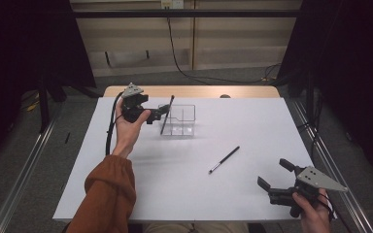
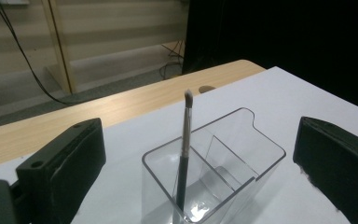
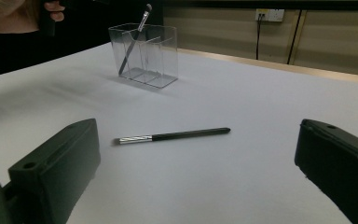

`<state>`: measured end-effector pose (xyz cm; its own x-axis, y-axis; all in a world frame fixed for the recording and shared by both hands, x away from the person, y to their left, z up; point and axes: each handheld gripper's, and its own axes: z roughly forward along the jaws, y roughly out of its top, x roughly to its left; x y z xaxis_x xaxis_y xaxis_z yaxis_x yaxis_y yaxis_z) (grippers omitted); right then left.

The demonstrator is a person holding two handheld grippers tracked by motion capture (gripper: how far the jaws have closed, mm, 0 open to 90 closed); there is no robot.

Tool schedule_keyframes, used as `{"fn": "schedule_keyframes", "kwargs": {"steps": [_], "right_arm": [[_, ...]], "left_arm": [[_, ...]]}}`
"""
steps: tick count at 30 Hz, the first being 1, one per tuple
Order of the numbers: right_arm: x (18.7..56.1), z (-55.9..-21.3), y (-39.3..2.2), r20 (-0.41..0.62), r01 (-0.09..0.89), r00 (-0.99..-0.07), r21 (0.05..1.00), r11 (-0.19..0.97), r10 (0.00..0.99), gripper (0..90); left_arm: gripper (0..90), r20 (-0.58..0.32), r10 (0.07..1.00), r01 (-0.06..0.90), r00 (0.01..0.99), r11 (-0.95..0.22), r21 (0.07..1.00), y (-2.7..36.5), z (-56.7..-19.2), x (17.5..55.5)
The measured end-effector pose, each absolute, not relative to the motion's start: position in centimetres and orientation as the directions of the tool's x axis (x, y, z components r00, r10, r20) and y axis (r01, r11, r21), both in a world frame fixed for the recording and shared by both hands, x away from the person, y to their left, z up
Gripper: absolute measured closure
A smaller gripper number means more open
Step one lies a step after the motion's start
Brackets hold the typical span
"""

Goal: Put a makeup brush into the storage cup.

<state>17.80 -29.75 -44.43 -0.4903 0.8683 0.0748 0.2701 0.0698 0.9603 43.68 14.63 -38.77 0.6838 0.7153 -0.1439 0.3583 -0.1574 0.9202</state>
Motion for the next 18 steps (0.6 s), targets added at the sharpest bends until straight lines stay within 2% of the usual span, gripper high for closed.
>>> {"fn": "schedule_keyframes", "kwargs": {"steps": [18], "right_arm": [[17.7, -44.4, -29.8, 0.069, 0.27, -0.485, 0.96, 0.074, 0.872, 0.0]], "left_arm": [[4.7, -0.103, 0.704, 0.296, 0.703, -0.157, 0.942, 16.0, -38.6, 40.1]]}}
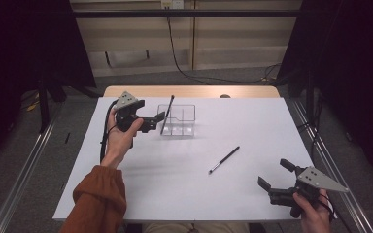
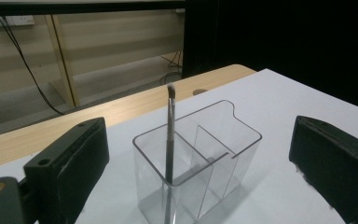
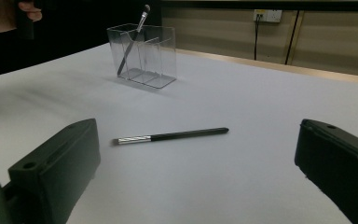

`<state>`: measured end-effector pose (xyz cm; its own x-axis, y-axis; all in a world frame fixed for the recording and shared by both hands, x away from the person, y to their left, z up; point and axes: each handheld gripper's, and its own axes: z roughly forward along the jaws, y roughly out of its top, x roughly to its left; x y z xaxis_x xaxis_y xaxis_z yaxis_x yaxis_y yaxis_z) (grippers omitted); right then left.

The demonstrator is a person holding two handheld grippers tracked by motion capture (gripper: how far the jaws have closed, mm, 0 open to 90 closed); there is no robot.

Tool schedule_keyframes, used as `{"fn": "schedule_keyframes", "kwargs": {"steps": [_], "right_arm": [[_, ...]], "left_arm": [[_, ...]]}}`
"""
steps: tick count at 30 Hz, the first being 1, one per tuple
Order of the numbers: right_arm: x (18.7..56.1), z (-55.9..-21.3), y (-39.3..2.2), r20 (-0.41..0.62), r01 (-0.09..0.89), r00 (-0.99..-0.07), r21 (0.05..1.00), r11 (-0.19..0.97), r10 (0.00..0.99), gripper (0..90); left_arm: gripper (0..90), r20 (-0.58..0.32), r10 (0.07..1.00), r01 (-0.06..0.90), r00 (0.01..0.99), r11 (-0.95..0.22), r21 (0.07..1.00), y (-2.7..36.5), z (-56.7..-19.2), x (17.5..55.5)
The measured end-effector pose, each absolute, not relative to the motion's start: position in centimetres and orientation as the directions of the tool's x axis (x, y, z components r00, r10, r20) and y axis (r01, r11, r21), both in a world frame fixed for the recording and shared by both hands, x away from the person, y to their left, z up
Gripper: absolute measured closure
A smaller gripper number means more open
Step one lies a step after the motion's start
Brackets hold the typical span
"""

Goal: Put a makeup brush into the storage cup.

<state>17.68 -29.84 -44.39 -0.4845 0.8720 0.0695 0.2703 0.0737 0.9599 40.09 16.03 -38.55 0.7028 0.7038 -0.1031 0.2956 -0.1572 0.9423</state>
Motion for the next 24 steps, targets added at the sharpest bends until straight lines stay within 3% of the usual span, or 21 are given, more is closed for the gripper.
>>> {"fn": "schedule_keyframes", "kwargs": {"steps": [5, 24], "right_arm": [[17.8, -44.4, -29.8, 0.069, 0.268, -0.482, 0.961, 0.072, 0.873, 0.0], [17.7, -44.4, -29.8, 0.06, 0.263, -0.484, 0.962, 0.08, 0.873, 0.0]], "left_arm": [[4.0, -0.09, 0.694, 0.262, 0.715, -0.146, 0.954, 16.9, -38.4, 38.8], [3.3, -0.108, 0.709, 0.285, 0.697, -0.136, 0.949, 19.3, -39.8, 35.4]]}}
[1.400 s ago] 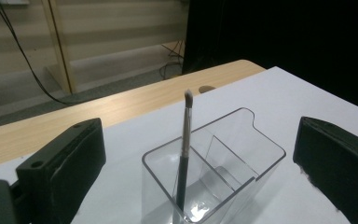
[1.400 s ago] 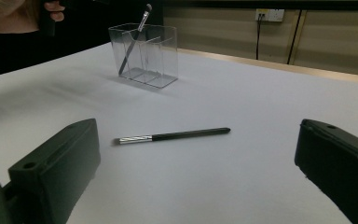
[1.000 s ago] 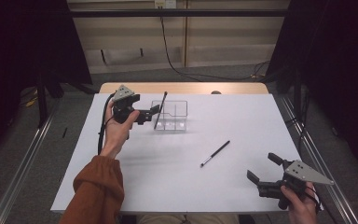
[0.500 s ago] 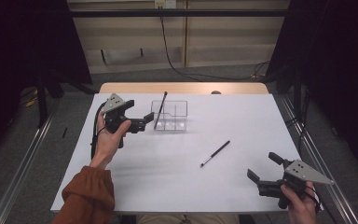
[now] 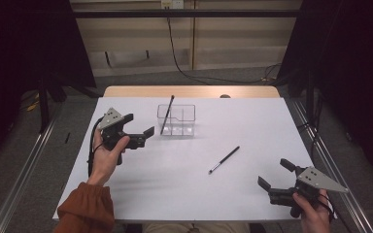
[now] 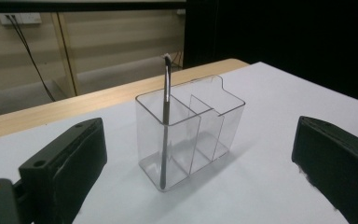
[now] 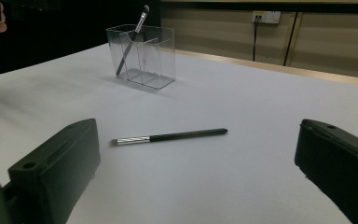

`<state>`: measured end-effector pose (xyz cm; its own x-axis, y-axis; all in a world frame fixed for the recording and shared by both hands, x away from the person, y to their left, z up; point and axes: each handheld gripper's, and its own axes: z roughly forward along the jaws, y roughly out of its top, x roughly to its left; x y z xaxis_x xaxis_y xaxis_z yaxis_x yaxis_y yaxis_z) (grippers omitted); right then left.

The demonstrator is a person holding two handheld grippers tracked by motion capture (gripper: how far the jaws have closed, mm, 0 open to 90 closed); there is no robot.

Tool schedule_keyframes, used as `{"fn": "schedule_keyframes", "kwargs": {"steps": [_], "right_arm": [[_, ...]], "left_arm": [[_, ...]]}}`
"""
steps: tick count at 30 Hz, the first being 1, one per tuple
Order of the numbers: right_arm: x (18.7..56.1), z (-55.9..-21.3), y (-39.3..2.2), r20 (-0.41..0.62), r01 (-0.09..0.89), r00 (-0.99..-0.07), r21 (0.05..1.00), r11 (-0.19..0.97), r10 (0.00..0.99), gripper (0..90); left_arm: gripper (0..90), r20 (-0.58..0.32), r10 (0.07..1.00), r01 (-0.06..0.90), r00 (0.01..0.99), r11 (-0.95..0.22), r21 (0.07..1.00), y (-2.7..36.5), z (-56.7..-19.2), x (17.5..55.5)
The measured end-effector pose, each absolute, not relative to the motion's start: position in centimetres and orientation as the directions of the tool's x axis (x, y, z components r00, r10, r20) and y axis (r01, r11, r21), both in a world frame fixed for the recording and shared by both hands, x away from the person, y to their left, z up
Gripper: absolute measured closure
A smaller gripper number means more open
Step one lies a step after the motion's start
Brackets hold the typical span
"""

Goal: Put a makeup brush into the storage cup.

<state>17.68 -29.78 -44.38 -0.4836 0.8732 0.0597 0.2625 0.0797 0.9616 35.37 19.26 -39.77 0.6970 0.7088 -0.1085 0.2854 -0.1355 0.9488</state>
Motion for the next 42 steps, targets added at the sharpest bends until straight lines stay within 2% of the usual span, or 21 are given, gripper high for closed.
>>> {"fn": "schedule_keyframes", "kwargs": {"steps": [3, 8, 11, 18, 21, 38, 42], "right_arm": [[17.7, -44.4, -29.7, 0.062, 0.263, -0.483, 0.962, 0.078, 0.873, 0.0], [17.7, -44.3, -29.6, 0.065, 0.263, -0.481, 0.962, 0.073, 0.874, 0.0], [17.7, -44.2, -29.3, 0.056, 0.26, -0.487, 0.962, 0.084, 0.872, 0.0], [17.8, -44.2, -29.3, 0.06, 0.265, -0.476, 0.961, 0.078, 0.877, 0.0], [17.9, -44.2, -29.2, 0.056, 0.264, -0.48, 0.961, 0.083, 0.876, 0.0], [18.5, -44.3, -28.8, 0.054, 0.264, -0.499, 0.96, 0.092, 0.865, 0.0], [18.6, -44.2, -28.9, 0.055, 0.26, -0.503, 0.961, 0.09, 0.863, 0.0]], "left_arm": [[3.5, -0.079, 0.711, 0.271, 0.698, -0.16, 0.949, 19.6, -39.9, 34.7], [3.5, -0.124, 0.71, 0.295, 0.693, -0.122, 0.948, 20.5, -40.2, 33.2], [3.6, -0.1, 0.726, 0.292, 0.681, -0.144, 0.946, 21.2, -40.5, 32.3], [3.8, -0.112, 0.733, 0.301, 0.672, -0.132, 0.945, 22.9, -41.1, 30.4], [3.7, -0.073, 0.752, 0.288, 0.655, -0.159, 0.944, 23.4, -41.2, 29.4], [3.7, -0.087, 0.774, 0.318, 0.627, -0.153, 0.936, 25.4, -42.8, 26.0], [3.6, -0.102, 0.791, 0.313, 0.603, -0.118, 0.942, 25.8, -42.9, 25.3]]}}
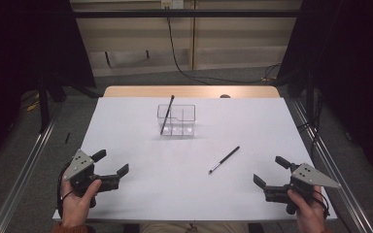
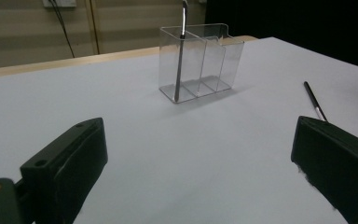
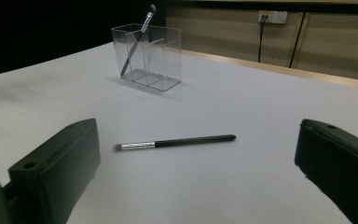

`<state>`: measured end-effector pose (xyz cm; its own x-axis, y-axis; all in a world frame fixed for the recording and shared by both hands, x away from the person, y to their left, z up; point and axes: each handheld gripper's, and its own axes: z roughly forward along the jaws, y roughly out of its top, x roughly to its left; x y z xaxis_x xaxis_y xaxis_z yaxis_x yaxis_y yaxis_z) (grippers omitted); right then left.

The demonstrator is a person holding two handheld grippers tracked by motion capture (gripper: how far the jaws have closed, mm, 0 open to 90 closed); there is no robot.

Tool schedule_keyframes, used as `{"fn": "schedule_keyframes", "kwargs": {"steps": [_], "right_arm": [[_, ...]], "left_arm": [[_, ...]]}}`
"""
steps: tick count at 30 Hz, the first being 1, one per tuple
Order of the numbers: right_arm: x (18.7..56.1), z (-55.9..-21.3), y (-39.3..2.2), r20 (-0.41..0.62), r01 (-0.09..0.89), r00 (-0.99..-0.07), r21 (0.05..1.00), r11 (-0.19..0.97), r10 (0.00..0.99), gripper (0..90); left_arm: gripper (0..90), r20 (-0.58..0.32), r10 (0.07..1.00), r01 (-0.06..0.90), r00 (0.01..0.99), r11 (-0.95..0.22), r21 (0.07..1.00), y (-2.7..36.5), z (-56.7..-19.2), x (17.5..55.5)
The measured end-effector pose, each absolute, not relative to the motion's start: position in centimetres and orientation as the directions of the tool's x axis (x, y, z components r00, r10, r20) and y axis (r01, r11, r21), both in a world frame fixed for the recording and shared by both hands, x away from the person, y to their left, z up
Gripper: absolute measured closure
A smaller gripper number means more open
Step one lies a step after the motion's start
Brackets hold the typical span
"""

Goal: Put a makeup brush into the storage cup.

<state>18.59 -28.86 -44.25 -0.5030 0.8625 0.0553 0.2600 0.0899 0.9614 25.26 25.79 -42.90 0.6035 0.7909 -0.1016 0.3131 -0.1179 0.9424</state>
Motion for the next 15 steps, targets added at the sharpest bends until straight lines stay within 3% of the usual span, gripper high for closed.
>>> {"fn": "schedule_keyframes", "kwargs": {"steps": [7, 15], "right_arm": [[18.64, -44.25, -28.74, 0.057, 0.263, -0.51, 0.96, 0.093, 0.859, 0.0], [18.92, -44.29, -28.5, 0.058, 0.265, -0.519, 0.959, 0.096, 0.853, 0.0]], "left_arm": [[3.2, -0.114, 0.814, 0.297, 0.57, -0.075, 0.952, 26.38, -42.99, 24.73], [2.9, -0.099, 0.787, 0.299, 0.608, -0.112, 0.948, 26.31, -43.36, 24.83]]}}
